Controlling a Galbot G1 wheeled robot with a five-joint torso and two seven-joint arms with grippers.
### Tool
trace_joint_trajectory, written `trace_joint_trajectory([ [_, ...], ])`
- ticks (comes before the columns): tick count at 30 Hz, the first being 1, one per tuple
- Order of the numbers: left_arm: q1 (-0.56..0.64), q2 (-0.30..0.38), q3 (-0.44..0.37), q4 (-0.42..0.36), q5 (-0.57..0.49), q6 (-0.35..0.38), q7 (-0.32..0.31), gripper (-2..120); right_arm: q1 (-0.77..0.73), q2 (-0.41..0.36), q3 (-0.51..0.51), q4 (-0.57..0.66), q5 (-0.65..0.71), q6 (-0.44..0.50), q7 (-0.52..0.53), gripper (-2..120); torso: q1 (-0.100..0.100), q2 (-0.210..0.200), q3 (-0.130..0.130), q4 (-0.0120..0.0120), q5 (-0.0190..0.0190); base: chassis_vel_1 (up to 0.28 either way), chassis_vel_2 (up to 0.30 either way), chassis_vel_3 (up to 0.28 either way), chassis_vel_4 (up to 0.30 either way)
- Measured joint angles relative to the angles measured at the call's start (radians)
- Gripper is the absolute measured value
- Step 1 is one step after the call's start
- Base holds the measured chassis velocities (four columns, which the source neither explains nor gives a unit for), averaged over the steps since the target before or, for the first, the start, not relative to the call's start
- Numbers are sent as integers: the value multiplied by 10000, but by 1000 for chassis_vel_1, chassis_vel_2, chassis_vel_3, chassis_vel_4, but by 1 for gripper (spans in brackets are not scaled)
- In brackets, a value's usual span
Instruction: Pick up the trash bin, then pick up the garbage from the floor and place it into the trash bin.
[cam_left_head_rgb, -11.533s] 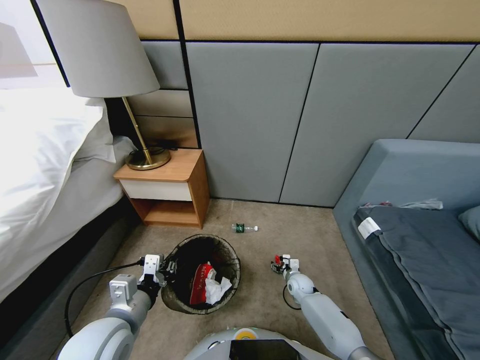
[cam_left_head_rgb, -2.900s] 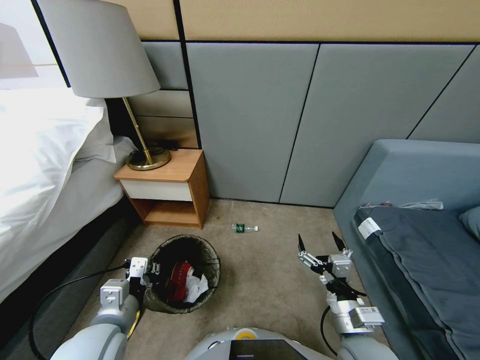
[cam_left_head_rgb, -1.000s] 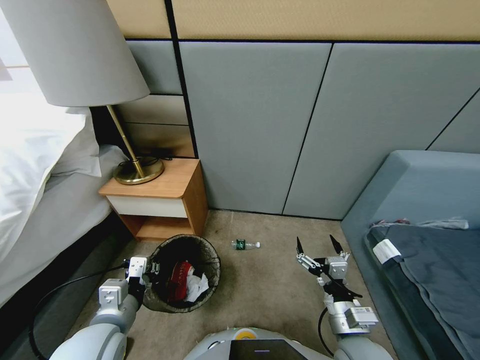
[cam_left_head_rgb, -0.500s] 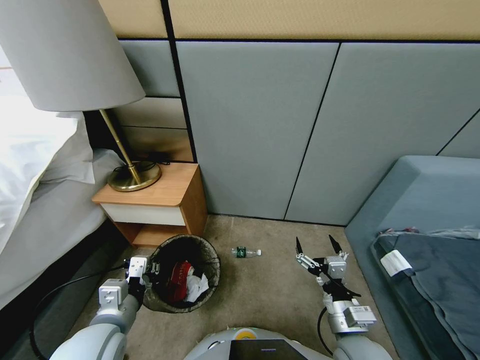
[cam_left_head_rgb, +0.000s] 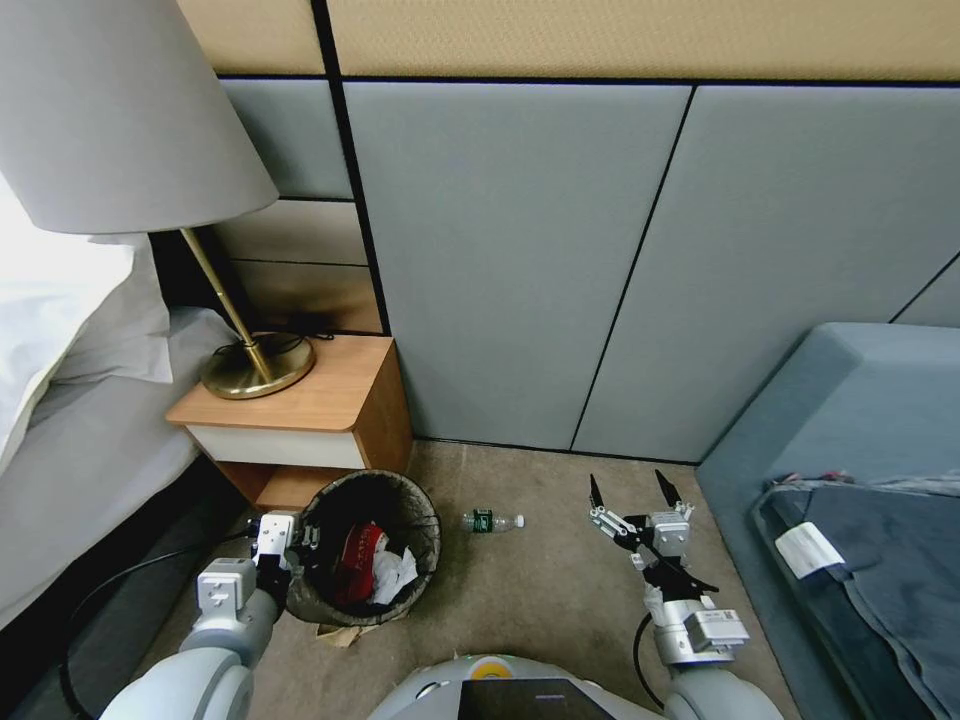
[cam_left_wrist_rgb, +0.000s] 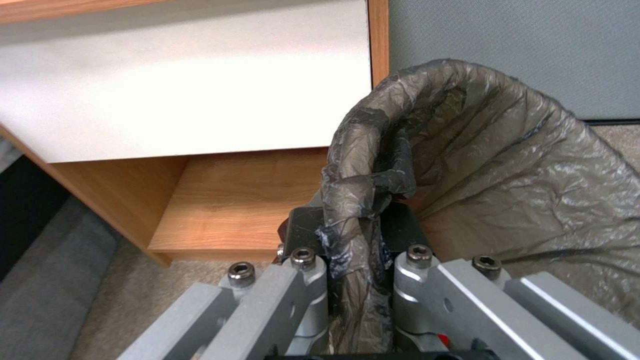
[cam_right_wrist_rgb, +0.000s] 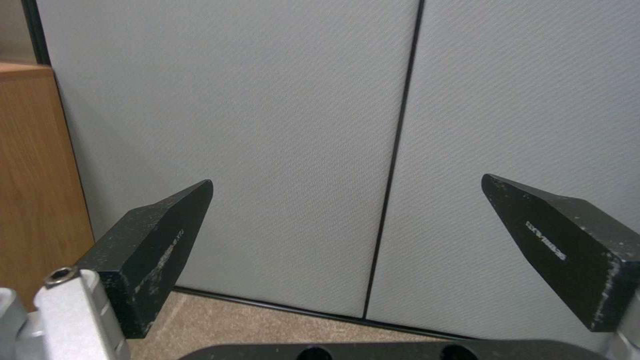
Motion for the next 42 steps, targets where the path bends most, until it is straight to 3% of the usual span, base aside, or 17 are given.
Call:
trace_joint_trajectory([
  [10,201,-133,10,0,-106,121,-56,6,958,-494,89,-302,459,-1100,-59,100,0,0,0,1,1,0,0,0,0],
  [24,323,-19,69,0,-203,161,-61,6,2500,-2183,-128,-984,1924,-2144,-428,100,0,0,0,1,0,0,0,0,0],
  [26,386,-14,23,0,-209,167,-61,6,3228,-3050,-476,-1351,2643,-2358,-700,100,-1,1,0,0,1,0,0,0,0],
  [31,425,-88,13,0,-207,170,-66,6,3989,-3666,-885,-1768,3350,-2505,-974,100,0,0,0,2,2,0,0,0,0],
  [34,551,-302,-7,0,-170,170,-71,6,5123,-4344,-1826,-2523,4212,-2759,-1104,100,0,0,0,1,2,0,0,0,0],
  [42,720,-431,-66,0,-52,169,-80,6,6472,-5169,-3181,-3106,5223,-3549,-1378,100,0,0,0,1,0,0,0,0,0],
])
